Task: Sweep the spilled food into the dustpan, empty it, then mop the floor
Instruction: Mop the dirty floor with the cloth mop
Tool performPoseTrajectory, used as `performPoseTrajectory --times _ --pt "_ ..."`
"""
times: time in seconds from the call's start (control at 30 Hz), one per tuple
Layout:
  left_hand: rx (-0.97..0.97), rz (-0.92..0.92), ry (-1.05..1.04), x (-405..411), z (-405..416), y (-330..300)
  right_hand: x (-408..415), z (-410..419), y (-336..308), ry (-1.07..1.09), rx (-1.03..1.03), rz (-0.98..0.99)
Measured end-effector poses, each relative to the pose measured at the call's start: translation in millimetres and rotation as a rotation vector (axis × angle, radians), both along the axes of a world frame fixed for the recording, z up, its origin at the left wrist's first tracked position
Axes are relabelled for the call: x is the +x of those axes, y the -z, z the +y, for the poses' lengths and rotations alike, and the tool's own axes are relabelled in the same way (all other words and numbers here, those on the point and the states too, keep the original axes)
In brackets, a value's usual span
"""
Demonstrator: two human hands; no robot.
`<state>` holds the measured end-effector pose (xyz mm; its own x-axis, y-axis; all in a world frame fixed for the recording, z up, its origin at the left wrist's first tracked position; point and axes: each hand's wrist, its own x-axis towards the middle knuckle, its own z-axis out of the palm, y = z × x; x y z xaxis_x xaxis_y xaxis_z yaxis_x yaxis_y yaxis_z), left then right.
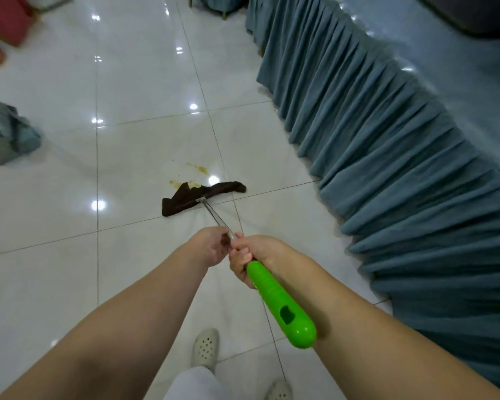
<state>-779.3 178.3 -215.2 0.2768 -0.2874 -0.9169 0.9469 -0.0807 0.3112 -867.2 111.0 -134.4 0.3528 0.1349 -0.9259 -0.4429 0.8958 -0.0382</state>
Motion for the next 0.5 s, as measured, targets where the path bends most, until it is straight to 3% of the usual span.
performPoseTrajectory --times 0.5 --pt "-0.081 -0.056 -0.095 -206 -24 -17 -191 -39 -25 -0.232 -0.034 -0.051"
